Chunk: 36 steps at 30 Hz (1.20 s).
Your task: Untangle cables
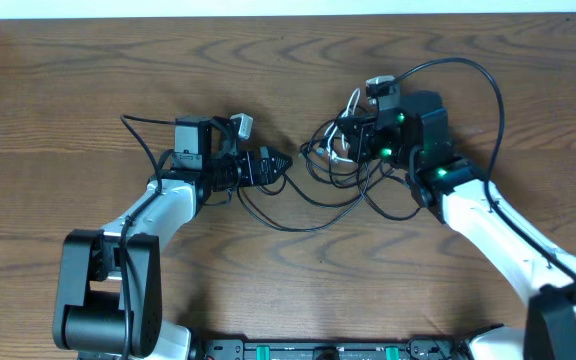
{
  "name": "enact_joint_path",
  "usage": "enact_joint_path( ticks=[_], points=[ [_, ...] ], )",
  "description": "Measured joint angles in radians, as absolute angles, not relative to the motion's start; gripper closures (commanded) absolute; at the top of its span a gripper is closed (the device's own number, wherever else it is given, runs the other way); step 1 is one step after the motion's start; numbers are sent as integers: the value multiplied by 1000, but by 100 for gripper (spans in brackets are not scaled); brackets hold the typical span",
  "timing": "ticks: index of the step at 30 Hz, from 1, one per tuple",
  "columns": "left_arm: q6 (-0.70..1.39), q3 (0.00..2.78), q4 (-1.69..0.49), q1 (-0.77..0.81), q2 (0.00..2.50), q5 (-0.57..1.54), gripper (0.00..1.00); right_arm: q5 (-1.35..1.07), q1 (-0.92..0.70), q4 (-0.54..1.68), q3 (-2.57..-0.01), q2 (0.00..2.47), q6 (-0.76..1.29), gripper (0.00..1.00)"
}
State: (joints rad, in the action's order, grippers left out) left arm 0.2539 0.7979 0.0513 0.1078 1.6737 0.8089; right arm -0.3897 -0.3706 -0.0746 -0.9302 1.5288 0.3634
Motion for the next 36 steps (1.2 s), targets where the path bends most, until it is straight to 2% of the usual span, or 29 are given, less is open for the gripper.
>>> enact_joint_path(
  ticks=[5,10,12,15,21,25,29,36],
  points=[
    [254,798,51,108,1674,809,1,-388,-310,-71,-930,1372,282,97],
    [253,798,52,108,1674,809,1,-313,-192,92,-937,1208,253,98],
    [254,798,51,108,1674,809,1,-278,-183,157,-936,1211,251,96],
    [254,798,51,108,1674,809,1,-217,-179,233,-936,1236,251,82],
    [254,798,51,108,1674,809,1,-204,-194,264,-936,1261,259,75],
    [254,798,51,108,1674,809,1,-210,-239,262,-936,1328,285,63],
    [254,798,52,108,1674,809,1,-213,-302,229,-936,1423,357,59],
    [254,798,51,108,1674,809,1,-228,-385,180,-936,1539,487,63]
  ],
)
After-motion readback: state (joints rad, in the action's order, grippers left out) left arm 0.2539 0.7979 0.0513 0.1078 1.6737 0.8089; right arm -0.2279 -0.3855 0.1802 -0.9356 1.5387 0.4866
